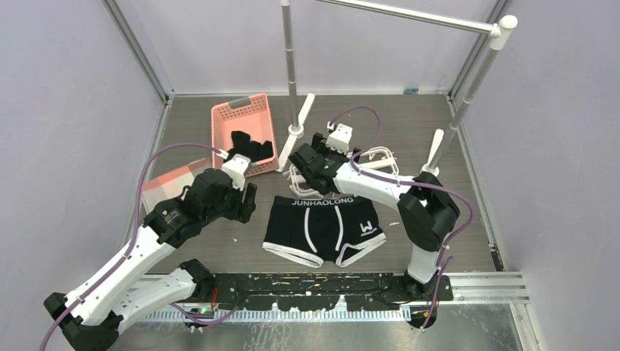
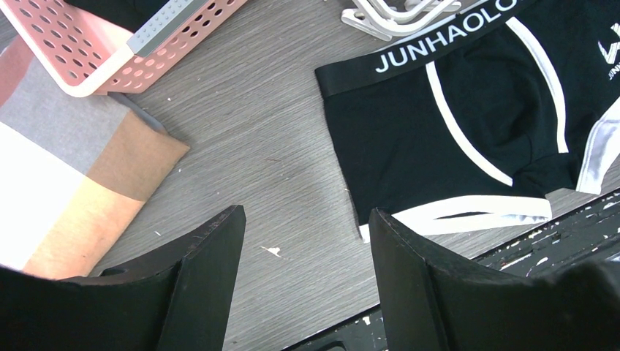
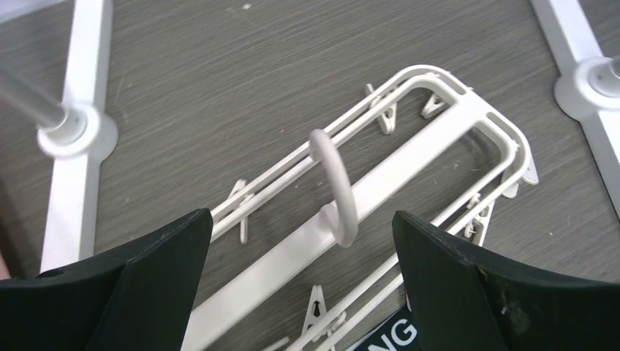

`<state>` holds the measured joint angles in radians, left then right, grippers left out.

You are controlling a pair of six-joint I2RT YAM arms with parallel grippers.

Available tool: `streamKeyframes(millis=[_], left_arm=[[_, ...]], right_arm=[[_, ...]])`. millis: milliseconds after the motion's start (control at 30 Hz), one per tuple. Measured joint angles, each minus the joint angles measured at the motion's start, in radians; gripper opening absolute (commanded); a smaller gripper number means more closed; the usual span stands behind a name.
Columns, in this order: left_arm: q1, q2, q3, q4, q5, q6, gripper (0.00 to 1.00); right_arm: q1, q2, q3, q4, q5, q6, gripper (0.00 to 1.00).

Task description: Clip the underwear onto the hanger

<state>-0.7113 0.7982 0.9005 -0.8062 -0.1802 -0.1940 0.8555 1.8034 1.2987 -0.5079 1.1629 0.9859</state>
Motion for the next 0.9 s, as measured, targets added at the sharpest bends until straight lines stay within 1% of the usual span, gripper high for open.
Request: streamKeyframes(millis=[133,333,433,567,667,800,900], left_arm=[[0.0,0.0,0.0,0.0,-0.003,0.0,0.65],[0.0,0.0,0.0,0.0,-0.008,0.0,0.65],[0.0,0.0,0.0,0.0,-0.008,-0.001,0.65],[0.0,0.0,0.0,-0.001,-0.008,-0.003,0.65],[0.0,0.0,0.0,-0.007,-0.006,-0.008,0.66],[0.0,0.003,0.0,-0.018,0.014,-0.03,0.66],[0.0,0.014,0.0,-0.023,0.035,-0.054,0.66]], right_arm=[[0.0,-0.058,-0.032,0.103,-0.076,-0.146,1.0],[-0.005,-0.201,-0.081,0.186,-0.146,-0.315,1.0],[-0.032,-0.275,-0.114,0.202,-0.23,-0.407,1.0],[-0.125,-0.328,-0.158,0.208,-0.379,-0.482,1.0],[-0.204,-0.365,-0.206,0.201,-0.541,-0.538,1.0],[-0.284,-0.428,-0.231,0.18,-0.752,-0.577,1.0],[-0.328,-0.486,-0.236,0.175,-0.852,-0.591,1.0]])
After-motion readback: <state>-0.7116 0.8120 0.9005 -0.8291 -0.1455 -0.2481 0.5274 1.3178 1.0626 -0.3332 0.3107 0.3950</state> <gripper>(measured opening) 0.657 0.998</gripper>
